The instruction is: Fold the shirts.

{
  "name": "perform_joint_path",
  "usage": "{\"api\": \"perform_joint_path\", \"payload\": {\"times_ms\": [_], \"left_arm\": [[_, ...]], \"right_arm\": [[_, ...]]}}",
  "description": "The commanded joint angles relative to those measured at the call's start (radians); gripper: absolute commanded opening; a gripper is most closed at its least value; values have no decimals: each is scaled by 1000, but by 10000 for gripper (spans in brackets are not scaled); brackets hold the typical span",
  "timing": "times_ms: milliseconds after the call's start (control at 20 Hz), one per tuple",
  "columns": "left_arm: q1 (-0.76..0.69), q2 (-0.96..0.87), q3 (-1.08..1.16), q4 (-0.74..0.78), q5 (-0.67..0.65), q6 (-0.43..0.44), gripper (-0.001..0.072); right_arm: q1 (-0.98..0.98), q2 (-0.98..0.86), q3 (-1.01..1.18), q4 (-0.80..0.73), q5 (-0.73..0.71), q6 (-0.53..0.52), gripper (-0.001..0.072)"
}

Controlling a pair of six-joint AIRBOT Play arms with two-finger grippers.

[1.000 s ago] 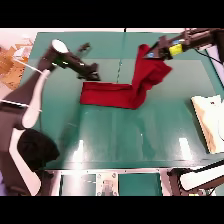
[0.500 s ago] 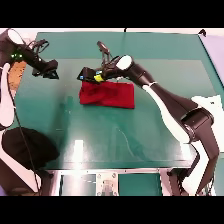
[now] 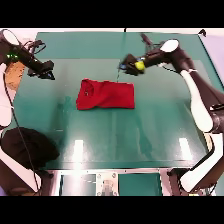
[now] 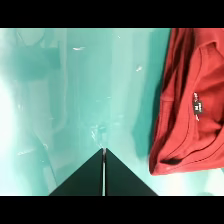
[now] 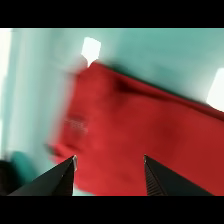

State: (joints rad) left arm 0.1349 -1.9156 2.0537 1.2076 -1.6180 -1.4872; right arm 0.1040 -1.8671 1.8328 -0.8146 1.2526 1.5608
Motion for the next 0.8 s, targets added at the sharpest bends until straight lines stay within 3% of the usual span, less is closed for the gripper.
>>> {"api": "perform_joint_path", "payload": {"times_ms": [0,100,350,550,600,650,700,750], "left_arm": [[0,1,1,1,3,3,20],[0,1,1,1,3,3,20],[-3,1,1,-1,13,3,20],[-3,1,1,-3,11,3,20],[-3,1,1,-3,11,4,20],[-3,1,1,-3,11,4,20],[-3,1,1,-3,10,4,20],[-3,1,1,-3,9,4,20]], "right_arm": [[-141,8,-129,-87,100,27,459],[-144,8,-248,-83,32,17,524],[-38,4,-459,111,-222,-78,523],[62,-21,-459,240,-292,-114,499],[69,-21,-445,286,-286,-144,314],[71,-19,-416,325,-259,-166,79],[64,-13,-377,328,-227,-167,25],[51,3,-331,328,-200,-166,24]]}}
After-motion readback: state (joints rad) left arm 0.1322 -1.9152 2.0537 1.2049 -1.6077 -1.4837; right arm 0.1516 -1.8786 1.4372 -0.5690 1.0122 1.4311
